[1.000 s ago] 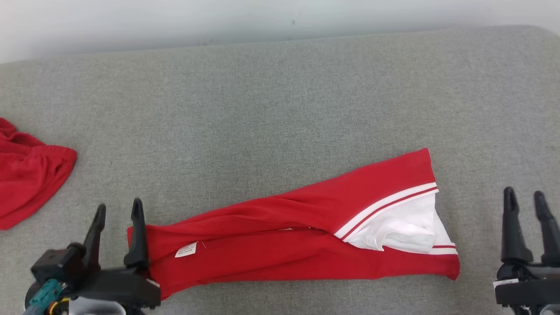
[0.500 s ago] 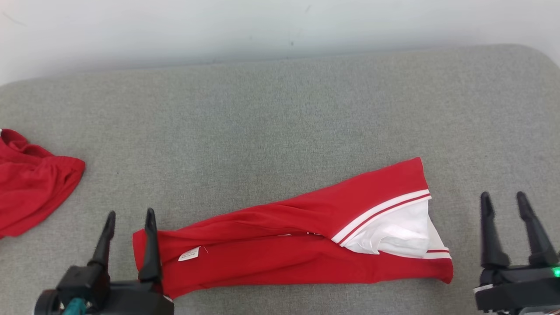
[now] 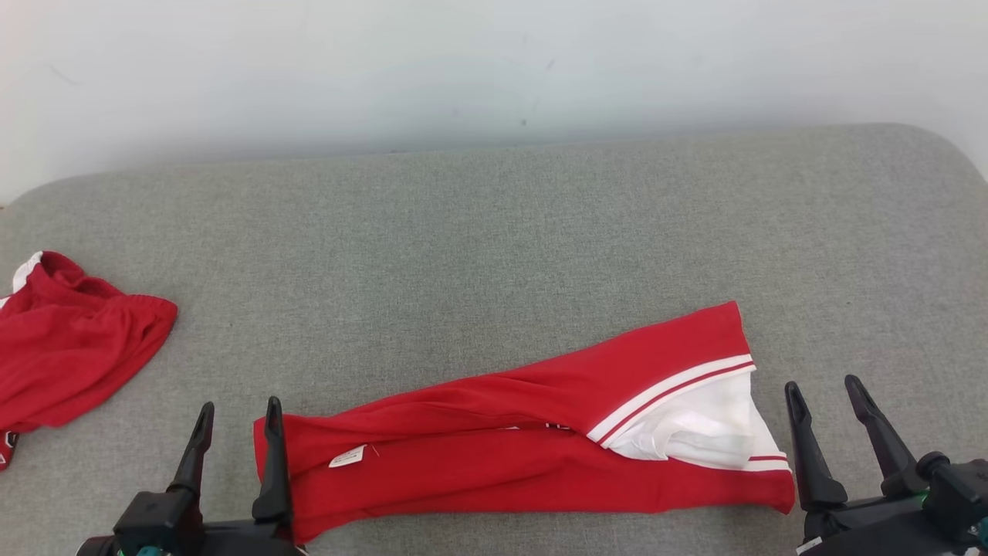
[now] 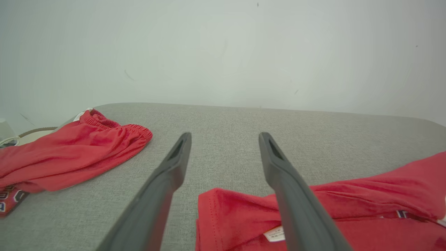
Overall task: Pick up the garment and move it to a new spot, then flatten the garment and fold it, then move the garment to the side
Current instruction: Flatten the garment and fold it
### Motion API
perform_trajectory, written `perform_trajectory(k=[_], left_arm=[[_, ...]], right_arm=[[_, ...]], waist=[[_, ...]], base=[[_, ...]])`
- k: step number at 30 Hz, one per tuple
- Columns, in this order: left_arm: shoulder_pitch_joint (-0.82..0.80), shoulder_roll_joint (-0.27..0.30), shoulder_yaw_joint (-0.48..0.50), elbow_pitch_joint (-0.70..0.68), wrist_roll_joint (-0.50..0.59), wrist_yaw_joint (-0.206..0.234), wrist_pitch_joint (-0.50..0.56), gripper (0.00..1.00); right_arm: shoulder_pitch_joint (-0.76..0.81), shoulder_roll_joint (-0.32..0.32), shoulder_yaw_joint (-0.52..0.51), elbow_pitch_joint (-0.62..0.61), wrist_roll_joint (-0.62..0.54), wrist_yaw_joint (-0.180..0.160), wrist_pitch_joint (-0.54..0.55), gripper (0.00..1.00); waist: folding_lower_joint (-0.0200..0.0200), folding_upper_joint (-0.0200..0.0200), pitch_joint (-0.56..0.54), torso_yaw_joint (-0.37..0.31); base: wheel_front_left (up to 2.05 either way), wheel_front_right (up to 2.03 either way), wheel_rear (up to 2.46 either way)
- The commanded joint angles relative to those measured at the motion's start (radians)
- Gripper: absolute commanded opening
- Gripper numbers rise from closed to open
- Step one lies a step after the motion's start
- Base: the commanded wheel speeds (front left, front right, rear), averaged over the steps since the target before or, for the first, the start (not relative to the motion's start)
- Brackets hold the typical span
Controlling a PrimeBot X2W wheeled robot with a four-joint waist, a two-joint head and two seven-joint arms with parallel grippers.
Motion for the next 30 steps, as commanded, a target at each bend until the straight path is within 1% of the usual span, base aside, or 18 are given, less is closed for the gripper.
perform_trajectory(k=[1, 7, 20, 24, 30], left_arm=[[0.012, 0.005, 0.003, 0.005, 0.002, -0.003, -0.005, 1.0], [0.013, 0.001, 0.004, 0.033, -0.021, -0.023, -0.005, 1.0], [-0.022, -0.01, 0.003, 0.062, -0.018, -0.035, -0.007, 1.0], [-0.033, -0.013, 0.002, 0.065, -0.013, -0.038, -0.007, 1.0], [-0.054, -0.026, -0.005, 0.073, -0.008, -0.042, -0.007, 1.0]], right_arm=[[0.009, -0.005, 0.002, 0.002, -0.001, 0.0, 0.002, 1.0], [0.006, 0.0, 0.003, 0.007, 0.01, 0.0, 0.005, 1.0], [-0.017, 0.016, -0.006, 0.036, 0.025, 0.0, -0.01, 1.0], [-0.039, 0.013, -0.013, 0.085, 0.042, 0.0, -0.009, 1.0], [-0.091, 0.009, 0.004, 0.239, 0.075, 0.0, -0.028, 1.0]], waist=[[0.0001, 0.0, -0.005, 0.001], [0.0001, 0.0, -0.011, 0.001], [0.0001, 0.0, 0.013, 0.013], [0.0001, 0.0, 0.027, 0.02], [0.0001, 0.0, 0.053, 0.037]], base=[[0.0, 0.0, 0.0], [0.0, 0.0, 0.0], [0.0, 0.0, 0.0], [0.0, 0.0, 0.0], [0.0, 0.0, 0.0]])
